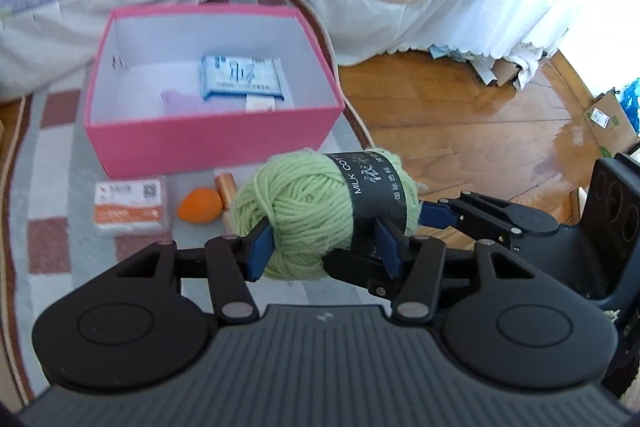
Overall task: Organize objects
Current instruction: 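Carry the yarn ball with the left tool into the pink box and release, then withdraw the left tool and move toward the gold-capped foundation bottle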
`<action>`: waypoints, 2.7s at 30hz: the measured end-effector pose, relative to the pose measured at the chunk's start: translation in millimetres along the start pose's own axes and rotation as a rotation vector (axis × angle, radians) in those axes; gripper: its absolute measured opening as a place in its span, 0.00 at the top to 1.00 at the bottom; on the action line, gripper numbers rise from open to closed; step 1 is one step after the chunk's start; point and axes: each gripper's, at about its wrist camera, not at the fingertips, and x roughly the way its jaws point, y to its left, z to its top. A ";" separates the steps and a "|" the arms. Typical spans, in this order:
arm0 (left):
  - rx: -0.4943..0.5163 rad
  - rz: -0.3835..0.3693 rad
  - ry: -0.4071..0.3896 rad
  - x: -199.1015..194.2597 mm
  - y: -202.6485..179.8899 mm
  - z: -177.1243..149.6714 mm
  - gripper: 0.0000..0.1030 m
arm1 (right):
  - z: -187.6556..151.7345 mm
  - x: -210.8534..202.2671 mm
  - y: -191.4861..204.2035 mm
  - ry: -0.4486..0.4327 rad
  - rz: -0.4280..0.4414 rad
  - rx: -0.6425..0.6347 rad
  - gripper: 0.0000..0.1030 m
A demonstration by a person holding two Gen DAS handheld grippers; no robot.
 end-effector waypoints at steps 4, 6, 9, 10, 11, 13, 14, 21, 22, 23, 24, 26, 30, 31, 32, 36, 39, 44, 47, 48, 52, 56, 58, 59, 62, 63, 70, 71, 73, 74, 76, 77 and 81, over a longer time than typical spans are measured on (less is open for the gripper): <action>0.031 0.007 -0.056 -26.3 5.4 27.9 0.48 | 32.1 -4.9 17.0 -0.050 0.006 -0.050 0.23; 0.042 0.023 -0.100 -35.9 8.9 44.5 0.48 | 51.8 -3.0 22.1 -0.073 0.005 -0.071 0.22; 0.053 0.059 -0.163 -41.8 15.7 72.1 0.48 | 84.9 7.0 28.7 -0.108 -0.007 -0.114 0.22; 0.054 0.072 -0.178 -40.7 19.4 82.0 0.48 | 96.2 13.2 29.9 -0.114 -0.010 -0.126 0.22; 0.051 0.085 -0.187 -37.4 24.8 92.5 0.48 | 106.3 20.9 30.4 -0.113 -0.013 -0.135 0.22; 0.033 0.106 -0.190 -26.3 38.4 112.3 0.48 | 124.3 40.4 29.4 -0.109 -0.020 -0.149 0.22; 0.022 0.112 -0.185 -18.9 46.1 120.6 0.48 | 132.3 52.4 26.1 -0.103 -0.024 -0.156 0.22; -0.069 0.139 -0.148 48.9 97.9 154.1 0.50 | 162.3 146.2 -3.7 0.042 -0.048 -0.169 0.22; -0.084 0.142 -0.146 59.3 105.0 156.0 0.49 | 163.5 158.4 -7.2 0.061 -0.048 -0.159 0.22; -0.093 0.149 -0.140 67.0 110.6 157.6 0.49 | 163.4 168.9 -9.0 0.072 -0.051 -0.160 0.22; -0.104 0.157 -0.133 74.7 116.5 158.8 0.49 | 163.5 178.5 -9.0 0.085 -0.058 -0.161 0.23; -0.118 0.177 -0.118 88.8 127.8 159.1 0.49 | 161.9 197.9 -9.9 0.110 -0.064 -0.157 0.24; -0.124 0.204 -0.078 113.1 149.3 158.1 0.50 | 157.4 232.7 -17.1 0.156 -0.064 -0.118 0.30; -0.125 0.203 -0.066 120.1 155.0 157.7 0.50 | 155.6 240.0 -18.9 0.163 -0.070 -0.105 0.31; -0.130 0.201 -0.059 125.4 159.7 157.3 0.50 | 153.8 246.5 -19.5 0.167 -0.076 -0.098 0.31; -0.157 0.198 -0.023 144.2 173.7 156.1 0.50 | 147.2 266.9 -26.1 0.202 -0.091 -0.058 0.32; -0.166 0.205 -0.025 153.9 177.3 154.5 0.51 | 144.9 276.9 -30.9 0.228 -0.105 -0.038 0.30; -0.162 0.258 -0.067 159.4 179.9 152.9 0.48 | 146.9 285.8 -39.6 0.262 -0.166 -0.006 0.26; -0.170 0.243 -0.096 145.6 180.4 150.9 0.47 | 146.4 270.5 -45.0 0.236 -0.135 0.039 0.26; -0.172 0.237 -0.099 140.4 179.4 150.0 0.47 | 146.1 263.3 -45.0 0.228 -0.120 0.037 0.26; -0.152 0.224 -0.077 115.0 168.9 143.8 0.47 | 145.0 228.9 -37.1 0.220 -0.098 -0.016 0.26; -0.078 0.287 -0.052 86.4 150.8 137.1 0.43 | 145.4 189.9 -24.0 0.236 -0.077 -0.075 0.26; -0.071 0.271 -0.037 69.6 144.7 135.0 0.43 | 146.2 169.3 -15.3 0.233 -0.077 -0.110 0.26; -0.075 0.259 -0.029 62.4 142.3 134.0 0.43 | 146.7 158.2 -10.7 0.230 -0.079 -0.122 0.26; -0.059 0.242 -0.011 38.7 129.3 130.3 0.42 | 148.8 122.6 1.1 0.207 -0.065 -0.144 0.26; -0.053 0.229 -0.013 32.1 125.0 128.9 0.41 | 149.3 112.3 4.6 0.197 -0.061 -0.150 0.26; -0.075 0.109 -0.002 6.5 93.3 109.4 0.41 | 136.1 47.7 29.3 0.091 -0.073 -0.238 0.26; -0.068 0.111 0.000 4.5 88.4 105.4 0.41 | 132.5 41.7 30.4 0.081 -0.074 -0.242 0.26; -0.055 0.119 0.004 0.7 79.0 96.2 0.41 | 124.9 29.3 32.6 0.066 -0.057 -0.243 0.26; -0.047 0.120 0.001 -1.2 74.8 92.0 0.41 | 120.0 22.8 33.8 0.059 -0.042 -0.246 0.26; -0.034 0.116 -0.004 -5.2 68.9 84.7 0.41 | 110.0 11.8 35.9 0.044 -0.022 -0.263 0.25; -0.031 0.113 -0.012 -7.6 66.6 79.6 0.41 | 104.9 8.3 37.2 0.037 -0.016 -0.275 0.25; -0.059 0.064 0.000 -5.6 68.4 61.6 0.41 | 75.0 -2.8 42.7 -0.095 -0.064 -0.355 0.24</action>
